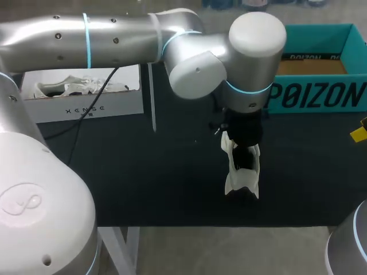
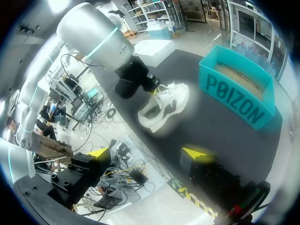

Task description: Take the shoe out of the shoebox, open the shoe tongue, remove and reinsert the insole, then place the shoe into the shoebox

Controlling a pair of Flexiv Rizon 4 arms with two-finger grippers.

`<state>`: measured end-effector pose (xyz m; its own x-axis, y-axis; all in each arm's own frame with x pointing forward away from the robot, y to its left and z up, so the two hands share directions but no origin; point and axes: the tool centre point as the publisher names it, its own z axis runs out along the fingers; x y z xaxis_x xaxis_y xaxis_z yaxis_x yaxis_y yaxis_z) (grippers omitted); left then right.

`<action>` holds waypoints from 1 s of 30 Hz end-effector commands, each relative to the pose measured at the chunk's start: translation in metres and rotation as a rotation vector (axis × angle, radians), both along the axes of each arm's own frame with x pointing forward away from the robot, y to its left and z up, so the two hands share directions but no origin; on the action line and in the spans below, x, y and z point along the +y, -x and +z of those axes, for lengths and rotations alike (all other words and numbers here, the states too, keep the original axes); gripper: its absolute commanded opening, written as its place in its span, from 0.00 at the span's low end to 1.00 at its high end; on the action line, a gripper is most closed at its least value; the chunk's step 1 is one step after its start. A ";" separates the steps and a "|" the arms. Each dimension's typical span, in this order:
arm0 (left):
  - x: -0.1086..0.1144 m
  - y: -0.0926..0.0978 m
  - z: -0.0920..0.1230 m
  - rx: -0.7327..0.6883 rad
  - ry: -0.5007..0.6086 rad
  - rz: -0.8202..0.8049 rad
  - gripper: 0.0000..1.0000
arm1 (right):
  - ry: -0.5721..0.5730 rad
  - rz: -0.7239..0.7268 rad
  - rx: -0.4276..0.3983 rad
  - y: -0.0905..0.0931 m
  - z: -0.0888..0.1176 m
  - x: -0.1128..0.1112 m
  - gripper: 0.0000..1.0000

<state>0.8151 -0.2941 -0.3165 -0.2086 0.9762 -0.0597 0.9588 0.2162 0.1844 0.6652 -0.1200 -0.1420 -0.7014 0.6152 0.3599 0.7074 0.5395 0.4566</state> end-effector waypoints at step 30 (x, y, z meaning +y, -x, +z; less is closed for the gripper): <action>0.026 0.021 0.035 0.114 0.063 0.663 1.00 | 0.002 0.001 0.003 -0.001 -0.001 0.000 1.00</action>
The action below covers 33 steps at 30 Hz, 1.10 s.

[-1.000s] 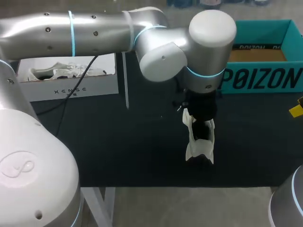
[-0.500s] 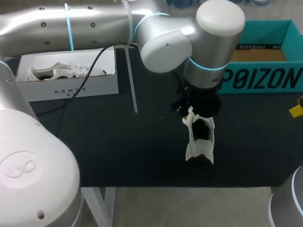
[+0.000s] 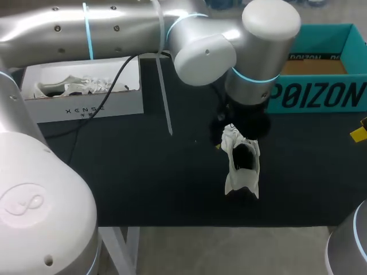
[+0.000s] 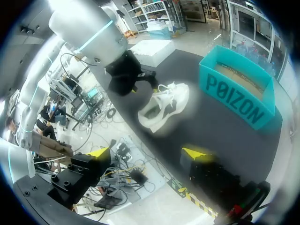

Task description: Take the shoe out of the shoebox, open the shoe tongue, remove and reinsert the insole, then place the shoe into the shoebox

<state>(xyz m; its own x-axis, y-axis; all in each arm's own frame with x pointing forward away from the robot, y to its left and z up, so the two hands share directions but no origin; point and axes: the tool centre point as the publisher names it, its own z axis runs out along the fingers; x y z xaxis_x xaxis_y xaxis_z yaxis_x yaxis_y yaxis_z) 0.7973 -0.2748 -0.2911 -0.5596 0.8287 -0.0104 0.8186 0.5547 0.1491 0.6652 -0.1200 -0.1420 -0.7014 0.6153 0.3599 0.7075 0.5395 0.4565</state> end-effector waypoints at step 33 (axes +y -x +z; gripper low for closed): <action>0.005 0.060 -0.007 0.047 0.084 1.093 1.00 | 0.002 0.001 0.003 -0.001 -0.001 0.000 1.00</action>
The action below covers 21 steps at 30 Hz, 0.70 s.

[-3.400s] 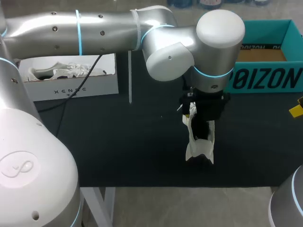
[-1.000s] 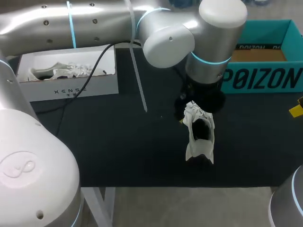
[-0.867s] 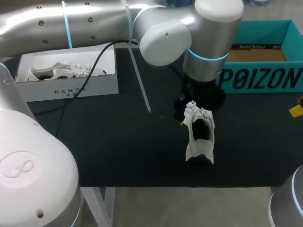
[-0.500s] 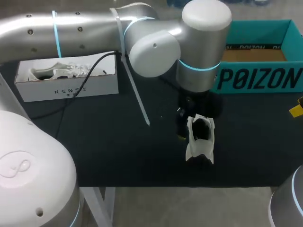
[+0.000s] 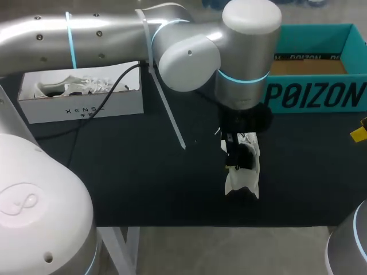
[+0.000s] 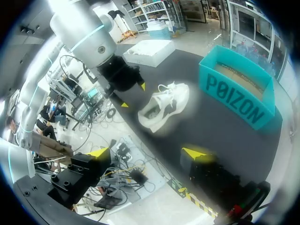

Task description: Take the shoe out of the shoebox, open the shoe tongue, remove and reinsert the insole, then place the shoe into the shoebox

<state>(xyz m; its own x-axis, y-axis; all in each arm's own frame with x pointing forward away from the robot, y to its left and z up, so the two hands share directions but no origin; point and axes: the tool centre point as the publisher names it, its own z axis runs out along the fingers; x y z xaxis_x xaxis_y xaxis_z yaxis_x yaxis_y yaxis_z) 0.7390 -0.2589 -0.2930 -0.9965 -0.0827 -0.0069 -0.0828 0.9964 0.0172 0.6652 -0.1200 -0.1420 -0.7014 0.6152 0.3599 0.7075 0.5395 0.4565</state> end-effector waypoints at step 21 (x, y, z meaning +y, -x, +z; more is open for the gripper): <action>-0.046 0.038 -0.044 0.071 -0.027 0.078 1.00 | 0.002 0.001 0.003 -0.001 -0.001 0.000 1.00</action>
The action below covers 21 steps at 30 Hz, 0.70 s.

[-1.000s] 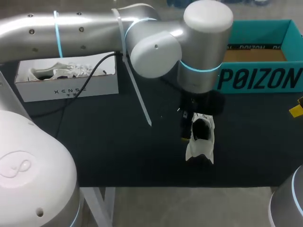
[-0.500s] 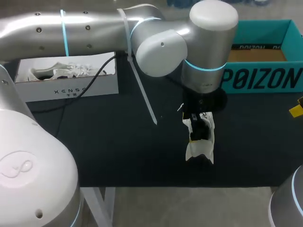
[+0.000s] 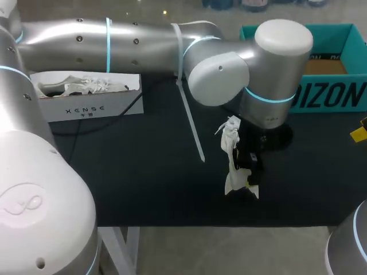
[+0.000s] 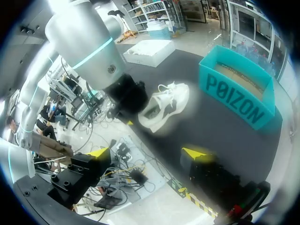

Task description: Take the shoe out of the shoebox, open the shoe tongue, remove and reinsert the insole, then place the shoe into the shoebox

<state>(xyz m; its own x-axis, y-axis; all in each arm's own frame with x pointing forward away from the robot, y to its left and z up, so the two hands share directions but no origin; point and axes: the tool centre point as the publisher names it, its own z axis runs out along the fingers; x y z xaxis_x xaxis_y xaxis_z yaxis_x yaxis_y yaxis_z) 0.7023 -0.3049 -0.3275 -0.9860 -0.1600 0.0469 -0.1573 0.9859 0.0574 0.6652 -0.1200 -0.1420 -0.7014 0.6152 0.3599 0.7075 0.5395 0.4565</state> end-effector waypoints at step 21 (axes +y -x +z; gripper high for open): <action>-0.009 -0.005 -0.029 -0.005 -0.003 -0.063 0.00 | 0.002 0.001 0.003 -0.001 -0.001 0.000 1.00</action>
